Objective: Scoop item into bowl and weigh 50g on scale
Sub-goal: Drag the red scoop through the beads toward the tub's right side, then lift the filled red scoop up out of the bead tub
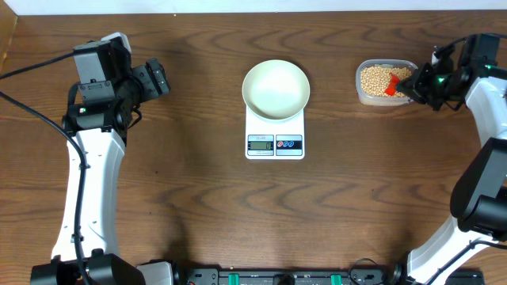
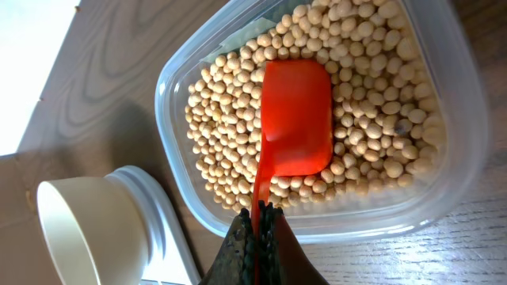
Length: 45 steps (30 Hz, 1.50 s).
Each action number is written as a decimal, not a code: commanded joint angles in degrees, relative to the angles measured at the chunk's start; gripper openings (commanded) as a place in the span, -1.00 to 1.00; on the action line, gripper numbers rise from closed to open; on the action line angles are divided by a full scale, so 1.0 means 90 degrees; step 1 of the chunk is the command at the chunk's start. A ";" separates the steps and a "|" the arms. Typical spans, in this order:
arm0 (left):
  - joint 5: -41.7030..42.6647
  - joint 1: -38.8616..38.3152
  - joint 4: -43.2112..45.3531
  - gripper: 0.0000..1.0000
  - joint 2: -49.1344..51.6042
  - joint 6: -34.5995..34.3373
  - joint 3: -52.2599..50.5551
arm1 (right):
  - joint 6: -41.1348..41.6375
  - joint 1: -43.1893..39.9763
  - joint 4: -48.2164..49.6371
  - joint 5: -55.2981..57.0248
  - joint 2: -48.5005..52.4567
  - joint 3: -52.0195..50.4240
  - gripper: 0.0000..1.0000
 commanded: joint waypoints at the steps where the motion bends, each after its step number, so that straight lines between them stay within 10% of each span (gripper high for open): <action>1: -0.0075 0.0015 -0.0019 0.81 -0.0012 0.0087 0.0058 | -0.0155 -0.0073 -0.0046 -0.0736 0.0124 -0.0070 -0.98; 45: -0.0073 0.0015 -0.0019 0.81 -0.0012 0.0087 0.0058 | -0.1163 -0.1304 -0.0270 -0.2773 0.0126 -0.0073 -0.98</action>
